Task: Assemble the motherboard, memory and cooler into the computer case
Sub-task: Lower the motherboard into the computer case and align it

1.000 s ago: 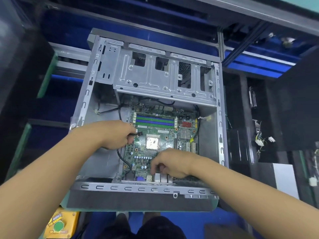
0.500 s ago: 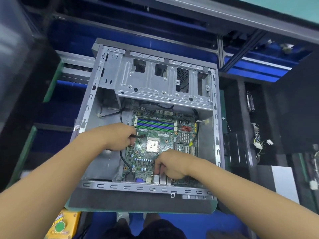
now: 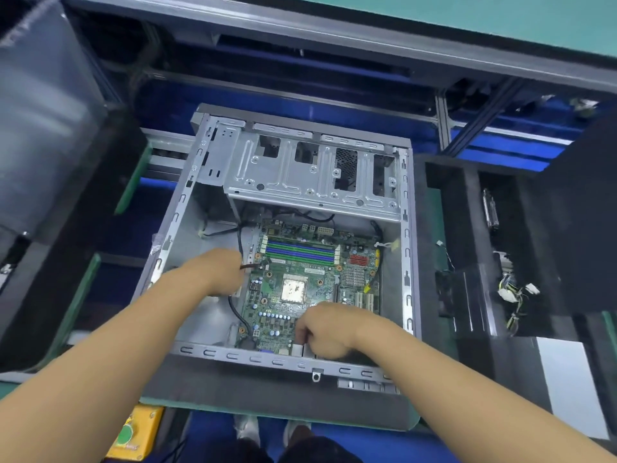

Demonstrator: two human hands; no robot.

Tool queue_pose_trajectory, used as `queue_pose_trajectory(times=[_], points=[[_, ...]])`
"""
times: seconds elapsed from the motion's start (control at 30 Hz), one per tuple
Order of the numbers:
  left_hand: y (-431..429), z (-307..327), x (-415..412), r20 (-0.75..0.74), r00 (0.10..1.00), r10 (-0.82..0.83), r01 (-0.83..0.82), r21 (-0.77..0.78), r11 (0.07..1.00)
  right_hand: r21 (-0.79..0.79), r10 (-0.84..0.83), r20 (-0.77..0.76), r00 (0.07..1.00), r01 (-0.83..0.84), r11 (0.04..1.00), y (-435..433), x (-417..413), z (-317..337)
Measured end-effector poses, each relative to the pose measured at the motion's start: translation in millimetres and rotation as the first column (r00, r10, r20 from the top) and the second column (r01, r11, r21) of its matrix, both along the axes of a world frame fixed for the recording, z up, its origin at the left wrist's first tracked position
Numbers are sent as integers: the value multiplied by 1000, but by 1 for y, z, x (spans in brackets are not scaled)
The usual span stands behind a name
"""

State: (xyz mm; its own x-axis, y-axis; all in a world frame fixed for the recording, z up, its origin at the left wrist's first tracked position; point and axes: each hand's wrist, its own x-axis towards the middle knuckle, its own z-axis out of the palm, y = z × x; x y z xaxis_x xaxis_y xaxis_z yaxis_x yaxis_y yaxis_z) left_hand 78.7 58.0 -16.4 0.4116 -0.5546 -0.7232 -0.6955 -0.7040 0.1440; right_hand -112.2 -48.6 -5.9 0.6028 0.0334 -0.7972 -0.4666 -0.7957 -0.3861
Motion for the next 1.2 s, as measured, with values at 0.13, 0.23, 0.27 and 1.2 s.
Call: queue_pose_trajectory(times=[0.13,0.23,0.27,1.2], points=[[3,-2,1,-35,996,82,-81,35,996,-23,-29,24,999,30,999,4,-1,-5],[-1,-2,2,-120,983,137,-137,6,990,-38,-65,12,998,65,997,6,0,-7],[-3,-2,3,-145,979,140,-142,-3,990,-36,-75,6,997,75,997,5,0,-7],[-10,-21,2,-366,814,451,-488,-10,873,18,-69,-10,998,69,997,4,-11,6]])
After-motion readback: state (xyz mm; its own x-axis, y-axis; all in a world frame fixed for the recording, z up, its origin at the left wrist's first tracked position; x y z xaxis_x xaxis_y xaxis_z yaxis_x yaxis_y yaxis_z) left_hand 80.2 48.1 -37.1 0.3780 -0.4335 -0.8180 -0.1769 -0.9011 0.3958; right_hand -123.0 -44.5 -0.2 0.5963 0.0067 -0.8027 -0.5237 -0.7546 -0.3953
